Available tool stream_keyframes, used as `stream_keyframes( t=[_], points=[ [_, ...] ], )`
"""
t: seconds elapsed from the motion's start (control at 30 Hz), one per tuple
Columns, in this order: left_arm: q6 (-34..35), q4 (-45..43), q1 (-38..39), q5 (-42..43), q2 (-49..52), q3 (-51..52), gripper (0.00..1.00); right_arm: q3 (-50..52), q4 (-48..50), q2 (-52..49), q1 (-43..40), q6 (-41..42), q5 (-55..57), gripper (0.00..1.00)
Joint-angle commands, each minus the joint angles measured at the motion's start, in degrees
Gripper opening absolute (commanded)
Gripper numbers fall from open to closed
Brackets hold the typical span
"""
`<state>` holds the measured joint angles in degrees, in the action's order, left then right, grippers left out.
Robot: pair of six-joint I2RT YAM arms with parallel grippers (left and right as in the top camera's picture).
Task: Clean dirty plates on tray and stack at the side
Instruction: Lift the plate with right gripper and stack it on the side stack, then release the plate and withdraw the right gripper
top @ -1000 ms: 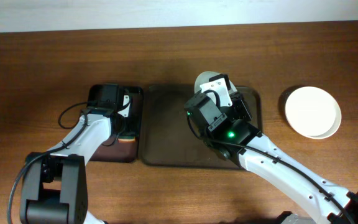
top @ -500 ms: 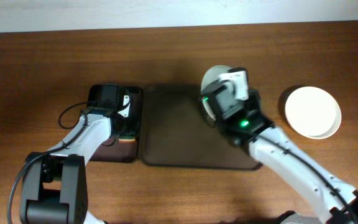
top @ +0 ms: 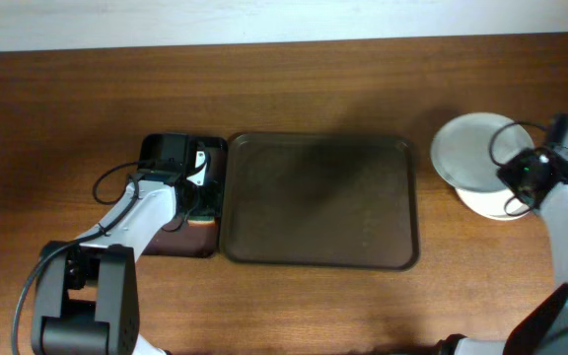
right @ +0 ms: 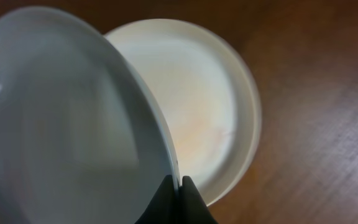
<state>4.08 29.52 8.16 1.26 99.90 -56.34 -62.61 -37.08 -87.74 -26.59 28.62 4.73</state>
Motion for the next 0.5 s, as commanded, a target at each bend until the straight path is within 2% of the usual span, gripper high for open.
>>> stream_keyframes(
  t=[0.0,0.13,0.17,0.2,0.23,0.3,0.33,0.4,0.47],
  points=[
    [-0.26,0.07,-0.17,0.52,-0.48,0.48,0.74,0.20,0.44,-3.89,-6.16,0.76,-3.89,0.04],
    [-0.26,0.04,-0.20,0.52,-0.48,0.48,0.74,0.20,1.53,-8.94,-10.67,0.37,-4.85,0.04],
    [-0.28,0.07,-0.20,0.52,-0.48,0.48,0.74,0.20,1.73,-9.27,-10.73,0.37,-5.01,0.07],
    [-0.28,0.04,-0.20,0.52,-0.48,0.48,0.74,0.20,2.16,-9.40,-10.62,0.37,-5.90,0.28],
    [-0.28,0.04,-0.20,0.52,-0.48,0.48,0.75,0.17,2.58,-9.38,-10.45,0.31,-8.96,0.59],
    [-0.28,0.02,-0.20,0.50,-0.52,0.46,0.79,0.13,3.89,-9.35,-9.62,-5.42,-19.45,0.71],
    [-0.28,0.02,-0.20,0.50,-0.66,0.35,0.82,-0.04,3.85,-9.29,-8.68,-7.21,-21.62,0.75],
    [-0.26,0.04,-0.20,0.48,-2.03,-0.81,0.93,-0.55,2.95,-7.93,-3.63,-14.01,-25.20,0.80],
    [3.21,0.09,-0.90,0.31,-4.61,-2.73,0.99,-1.99,0.66,-6.03,2.82,-20.52,-26.86,0.87]
  ],
)
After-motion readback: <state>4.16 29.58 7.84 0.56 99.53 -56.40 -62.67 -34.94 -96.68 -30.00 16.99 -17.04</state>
